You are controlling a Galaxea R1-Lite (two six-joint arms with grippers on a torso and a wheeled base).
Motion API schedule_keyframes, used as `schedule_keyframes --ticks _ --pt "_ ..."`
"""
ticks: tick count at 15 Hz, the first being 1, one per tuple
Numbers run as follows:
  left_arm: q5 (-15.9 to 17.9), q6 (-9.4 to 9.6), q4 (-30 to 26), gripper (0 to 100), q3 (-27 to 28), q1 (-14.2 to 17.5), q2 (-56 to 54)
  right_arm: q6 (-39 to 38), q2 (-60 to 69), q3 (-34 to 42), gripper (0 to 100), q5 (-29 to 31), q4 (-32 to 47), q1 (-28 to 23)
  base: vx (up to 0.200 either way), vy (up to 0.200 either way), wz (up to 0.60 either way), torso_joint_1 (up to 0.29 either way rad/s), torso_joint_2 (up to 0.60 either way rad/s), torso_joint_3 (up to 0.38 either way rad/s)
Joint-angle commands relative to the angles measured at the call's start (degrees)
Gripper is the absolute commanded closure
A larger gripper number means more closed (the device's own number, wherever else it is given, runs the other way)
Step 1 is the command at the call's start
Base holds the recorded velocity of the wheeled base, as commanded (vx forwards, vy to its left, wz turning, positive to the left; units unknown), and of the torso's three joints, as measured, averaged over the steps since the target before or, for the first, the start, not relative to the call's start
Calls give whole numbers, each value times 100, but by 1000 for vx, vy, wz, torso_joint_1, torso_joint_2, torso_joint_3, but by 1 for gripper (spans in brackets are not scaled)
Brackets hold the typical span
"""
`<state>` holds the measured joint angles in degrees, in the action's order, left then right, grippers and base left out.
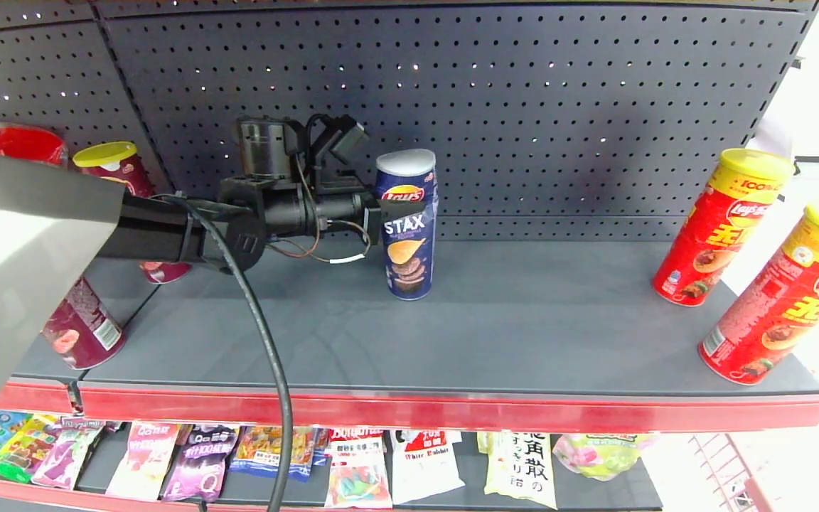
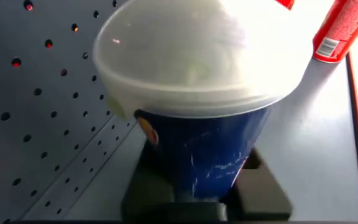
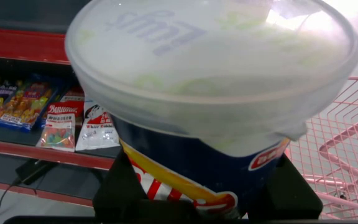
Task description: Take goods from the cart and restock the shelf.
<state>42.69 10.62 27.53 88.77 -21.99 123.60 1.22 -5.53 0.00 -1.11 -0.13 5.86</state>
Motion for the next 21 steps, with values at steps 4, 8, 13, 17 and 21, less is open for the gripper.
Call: schedule_keyframes --ticks 4,8,13,17,21 --pt "-33 -69 -37 100 -361 -51 -433 1 -9 0 100 5 -4 2 0 0 0 0 0 0" --pt "-42 -297 51 100 -1855 -174 -1532 10 -9 0 100 5 -4 2 0 0 0 0 0 0" --pt "-305 -341 1009 100 -3217 -446 -2059 10 -9 0 100 5 -4 2 0 0 0 0 0 0" --pt "-305 -341 1088 100 -3489 -525 -2174 10 -9 0 100 5 -4 2 0 0 0 0 0 0" --pt "-244 -341 1079 100 -3516 -561 -2226 10 -9 0 100 5 -4 2 0 0 0 0 0 0"
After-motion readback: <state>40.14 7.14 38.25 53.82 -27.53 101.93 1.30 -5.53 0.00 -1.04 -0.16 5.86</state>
